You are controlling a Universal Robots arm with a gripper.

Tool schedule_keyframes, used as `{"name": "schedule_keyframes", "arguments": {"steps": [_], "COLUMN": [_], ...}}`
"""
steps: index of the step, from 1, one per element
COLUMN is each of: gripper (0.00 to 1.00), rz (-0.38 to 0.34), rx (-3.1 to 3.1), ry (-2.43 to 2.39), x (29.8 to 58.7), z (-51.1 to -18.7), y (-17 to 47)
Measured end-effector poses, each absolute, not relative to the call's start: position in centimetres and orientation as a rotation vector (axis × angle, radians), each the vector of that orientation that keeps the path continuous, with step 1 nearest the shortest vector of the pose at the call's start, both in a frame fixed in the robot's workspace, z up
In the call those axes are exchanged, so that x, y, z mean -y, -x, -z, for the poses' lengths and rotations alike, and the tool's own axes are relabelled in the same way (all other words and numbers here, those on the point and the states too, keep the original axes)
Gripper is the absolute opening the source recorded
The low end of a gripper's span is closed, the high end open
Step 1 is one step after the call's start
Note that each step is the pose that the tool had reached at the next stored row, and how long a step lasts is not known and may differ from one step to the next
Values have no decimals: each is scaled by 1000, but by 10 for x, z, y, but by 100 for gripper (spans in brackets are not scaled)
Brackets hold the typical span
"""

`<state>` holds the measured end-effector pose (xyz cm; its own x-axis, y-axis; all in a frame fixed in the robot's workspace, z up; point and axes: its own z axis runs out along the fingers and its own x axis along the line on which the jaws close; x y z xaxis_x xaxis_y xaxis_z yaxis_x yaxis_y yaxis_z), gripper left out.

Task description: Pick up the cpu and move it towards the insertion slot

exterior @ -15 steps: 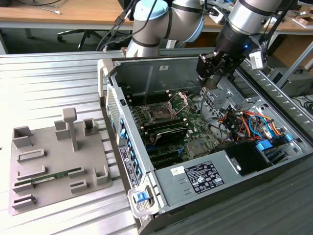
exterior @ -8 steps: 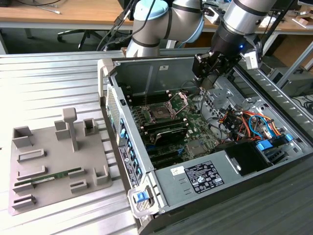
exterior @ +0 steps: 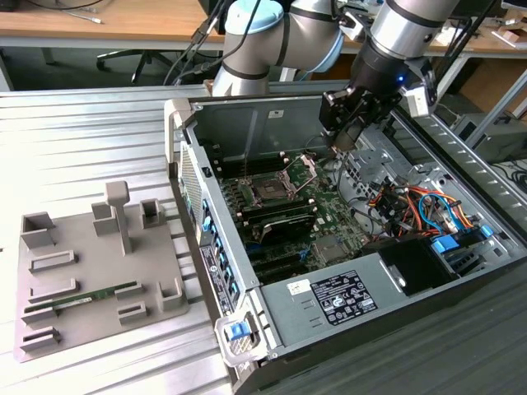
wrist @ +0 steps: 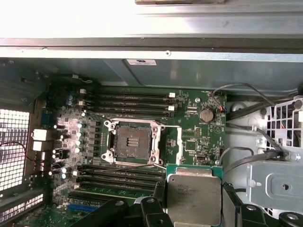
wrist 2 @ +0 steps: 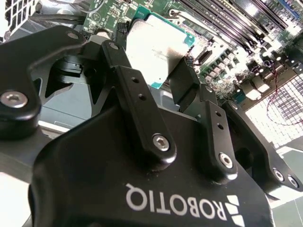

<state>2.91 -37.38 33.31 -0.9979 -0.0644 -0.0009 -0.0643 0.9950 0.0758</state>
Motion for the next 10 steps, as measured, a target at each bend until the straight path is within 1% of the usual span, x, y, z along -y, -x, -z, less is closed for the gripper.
{"name": "schedule_keyframes", "arguments": {"steps": [10], "gripper": [55], "rz": [119], "rx": [3136], "ry": [-101], "x": [368], "z": [-329], "y": [-24]}}
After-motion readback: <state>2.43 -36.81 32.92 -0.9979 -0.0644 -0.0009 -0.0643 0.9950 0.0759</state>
